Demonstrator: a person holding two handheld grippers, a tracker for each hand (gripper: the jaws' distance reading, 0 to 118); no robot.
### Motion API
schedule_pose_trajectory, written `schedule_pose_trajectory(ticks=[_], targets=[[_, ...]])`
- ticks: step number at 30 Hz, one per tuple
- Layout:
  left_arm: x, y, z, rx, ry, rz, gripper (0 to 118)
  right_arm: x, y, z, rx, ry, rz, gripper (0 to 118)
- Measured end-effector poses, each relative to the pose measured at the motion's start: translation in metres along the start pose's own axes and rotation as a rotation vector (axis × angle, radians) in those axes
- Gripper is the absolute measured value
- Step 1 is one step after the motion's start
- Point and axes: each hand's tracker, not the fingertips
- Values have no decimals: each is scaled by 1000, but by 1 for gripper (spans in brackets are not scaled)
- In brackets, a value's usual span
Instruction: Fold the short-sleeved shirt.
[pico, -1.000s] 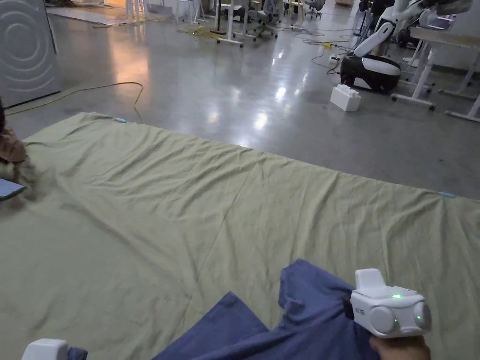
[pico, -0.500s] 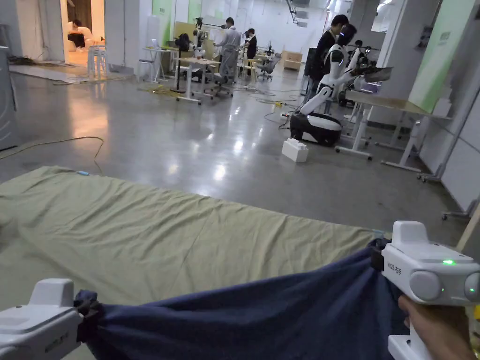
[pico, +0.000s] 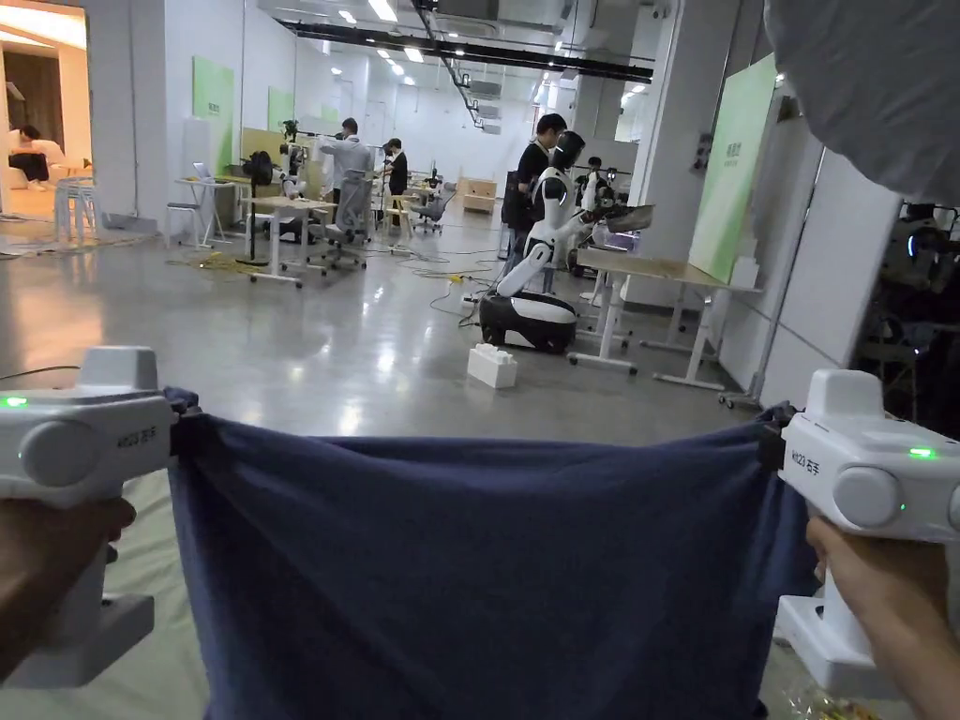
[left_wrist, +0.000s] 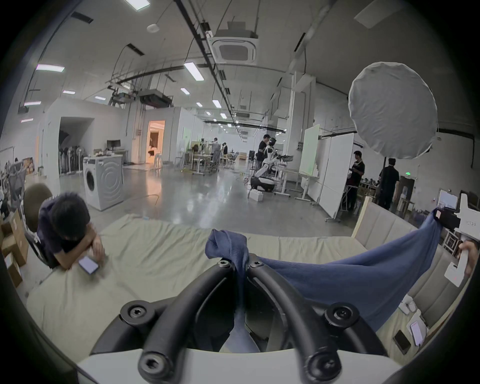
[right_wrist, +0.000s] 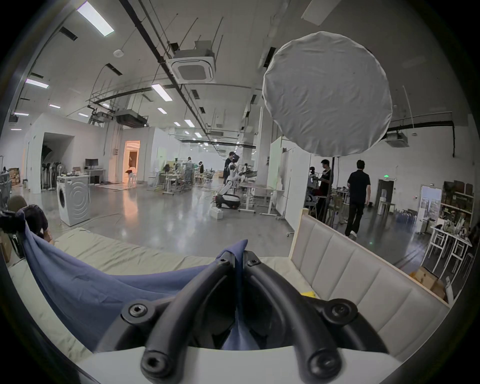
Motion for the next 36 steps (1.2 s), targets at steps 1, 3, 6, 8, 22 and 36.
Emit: schedule_pose_trajectory(ticks=[1,3,6,8,22,36], targets=[[3,10,-1,10,-3,-2,6,1,4,-2,2,-5,5,4],[8,28,-5,20,-3,-13,6,3,12,-7,13,-20,9,4],[12,51,-15,29,3,-49,6,4,25,-17,27,-36,13,4],[12,68,-21,29,10,-52,6,3,37,-26,38,-42,12,4],[6,150,-73,92,67,-89,6,-22,117,-81,150,-65,75,4],[-4,74,-93,37,69,-99,6,-33,51,-69,114,-57,72,4]])
